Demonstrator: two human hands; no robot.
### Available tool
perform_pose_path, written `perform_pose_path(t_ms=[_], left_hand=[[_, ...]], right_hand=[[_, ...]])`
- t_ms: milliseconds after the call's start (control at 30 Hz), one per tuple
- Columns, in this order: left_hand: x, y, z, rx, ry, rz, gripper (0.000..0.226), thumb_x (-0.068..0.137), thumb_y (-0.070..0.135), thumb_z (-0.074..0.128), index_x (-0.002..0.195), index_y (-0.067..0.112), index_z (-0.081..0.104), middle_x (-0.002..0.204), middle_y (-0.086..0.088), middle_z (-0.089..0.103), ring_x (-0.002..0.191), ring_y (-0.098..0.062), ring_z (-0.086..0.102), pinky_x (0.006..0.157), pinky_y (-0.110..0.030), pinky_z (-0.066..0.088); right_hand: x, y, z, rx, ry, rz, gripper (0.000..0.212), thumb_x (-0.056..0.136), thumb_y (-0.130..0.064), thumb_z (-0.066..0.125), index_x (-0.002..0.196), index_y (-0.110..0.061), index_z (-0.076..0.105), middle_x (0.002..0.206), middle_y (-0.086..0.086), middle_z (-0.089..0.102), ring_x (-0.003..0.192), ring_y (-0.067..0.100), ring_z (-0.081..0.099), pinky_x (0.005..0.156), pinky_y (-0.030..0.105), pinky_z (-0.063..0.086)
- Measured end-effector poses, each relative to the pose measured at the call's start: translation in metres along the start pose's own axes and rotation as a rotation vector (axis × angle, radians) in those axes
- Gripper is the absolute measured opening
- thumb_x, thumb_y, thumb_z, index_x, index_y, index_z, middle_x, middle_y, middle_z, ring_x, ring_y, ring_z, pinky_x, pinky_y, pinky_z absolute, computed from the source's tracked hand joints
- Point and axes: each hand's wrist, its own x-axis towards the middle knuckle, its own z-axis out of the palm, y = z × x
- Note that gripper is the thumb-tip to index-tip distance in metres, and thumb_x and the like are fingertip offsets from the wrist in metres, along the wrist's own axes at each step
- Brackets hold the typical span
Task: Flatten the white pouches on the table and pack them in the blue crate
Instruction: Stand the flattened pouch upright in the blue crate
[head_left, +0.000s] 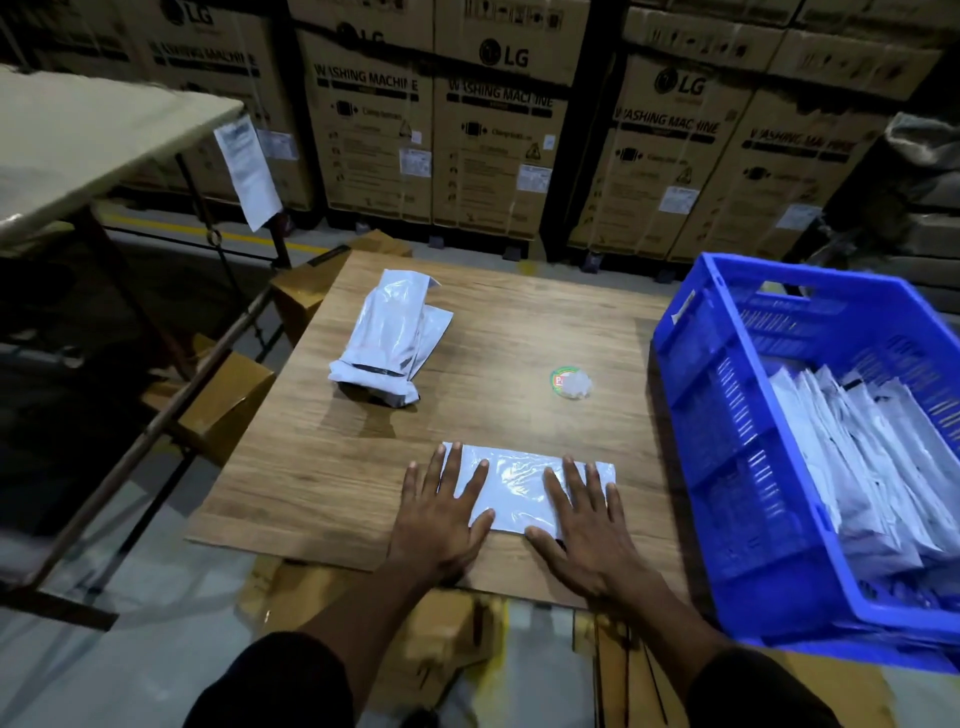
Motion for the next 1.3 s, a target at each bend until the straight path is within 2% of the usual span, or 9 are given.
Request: perform_pose_path(t_ms=[167,267,433,533,667,833,933,1133,1300], left_hand=[[0.006,-0.005,-0.009,0.001,-0.048,0.037,0.065,0.098,0.060,0.038,0.155,0.029,0.041,0.164,-0.013,0.030,0.152,-0.032,0.028,0.114,-0.065,0.028],[0.008,-0.006,-0.011,-0.005,-0.075,0.043,0.066,0.099,0.062,0.034,0.155,0.028,0.040,0.165,-0.012,0.029,0.152,-0.033,0.025,0.114,-0.066,0.028],[0.004,-0.007,-0.017,0.037,-0.124,0.158,0.085,0.093,0.072,0.037,0.157,0.015,0.037,0.165,-0.014,0.027,0.153,-0.033,0.021,0.117,-0.062,0.016],[0.008,-0.001,-0.019,0.080,-0.180,0.155,0.079,0.087,0.065,0.042,0.143,0.012,0.057,0.153,-0.011,0.049,0.145,-0.027,0.036,0.110,-0.058,0.030],[0.010,0.005,-0.019,0.048,-0.217,0.117,0.075,0.084,0.062,0.036,0.137,0.016,0.064,0.148,-0.007,0.055,0.136,-0.028,0.053,0.099,-0.057,0.051],[0.018,0.001,-0.025,0.096,-0.297,0.096,0.086,0.089,0.068,0.019,0.157,0.019,0.036,0.169,0.000,0.015,0.156,-0.030,0.011,0.116,-0.068,0.013],[0.022,0.003,-0.036,0.145,-0.329,0.080,0.082,0.097,0.068,0.028,0.162,0.020,0.015,0.171,0.002,-0.006,0.156,-0.027,-0.011,0.115,-0.069,-0.004],[0.018,0.004,-0.051,0.173,-0.199,0.069,0.052,0.105,0.023,0.033,0.157,0.023,0.030,0.169,-0.004,0.018,0.156,-0.029,0.007,0.117,-0.067,-0.004],[0.024,-0.006,-0.073,0.126,-0.241,0.012,0.063,0.099,0.002,0.039,0.155,0.031,0.028,0.169,-0.001,0.013,0.156,-0.030,-0.001,0.116,-0.067,-0.002]], right_hand=[[-0.003,-0.001,0.006,-0.006,0.200,-0.145,0.054,0.094,-0.061,0.042,0.134,-0.026,0.048,0.159,0.006,0.032,0.152,0.027,0.015,0.115,0.060,0.023],[-0.004,-0.007,0.002,-0.095,0.296,-0.157,0.029,0.094,-0.048,0.047,0.107,-0.026,0.061,0.142,0.002,0.050,0.146,0.028,0.030,0.111,0.063,0.027],[0.007,-0.010,-0.006,-0.106,0.315,-0.126,0.016,0.094,-0.031,0.047,0.103,-0.026,0.059,0.127,-0.006,0.055,0.138,0.023,0.041,0.113,0.061,0.025],[0.015,-0.012,-0.013,0.019,0.266,-0.182,0.020,0.093,-0.032,0.038,0.107,-0.026,0.052,0.121,-0.007,0.050,0.124,0.021,0.051,0.110,0.049,0.029],[0.016,-0.005,-0.010,-0.071,0.258,-0.185,0.033,0.092,-0.039,0.052,0.123,-0.027,0.054,0.140,-0.004,0.050,0.138,0.023,0.042,0.110,0.055,0.034],[0.020,-0.007,-0.013,-0.195,0.299,-0.237,0.020,0.095,-0.037,0.053,0.111,-0.027,0.062,0.134,-0.001,0.058,0.136,0.029,0.045,0.109,0.065,0.028],[0.024,-0.014,-0.018,-0.197,0.361,-0.258,0.012,0.093,-0.033,0.058,0.097,-0.024,0.066,0.124,0.000,0.064,0.130,0.030,0.052,0.108,0.066,0.029],[0.017,-0.028,-0.026,-0.092,0.399,-0.306,0.020,0.090,-0.033,0.058,0.105,-0.021,0.064,0.137,0.004,0.058,0.135,0.035,0.046,0.102,0.060,0.038],[-0.008,-0.029,-0.027,-0.233,0.475,-0.663,0.016,0.096,-0.032,0.057,0.107,-0.031,0.069,0.134,-0.014,0.060,0.142,0.034,0.039,0.107,0.067,0.028]])
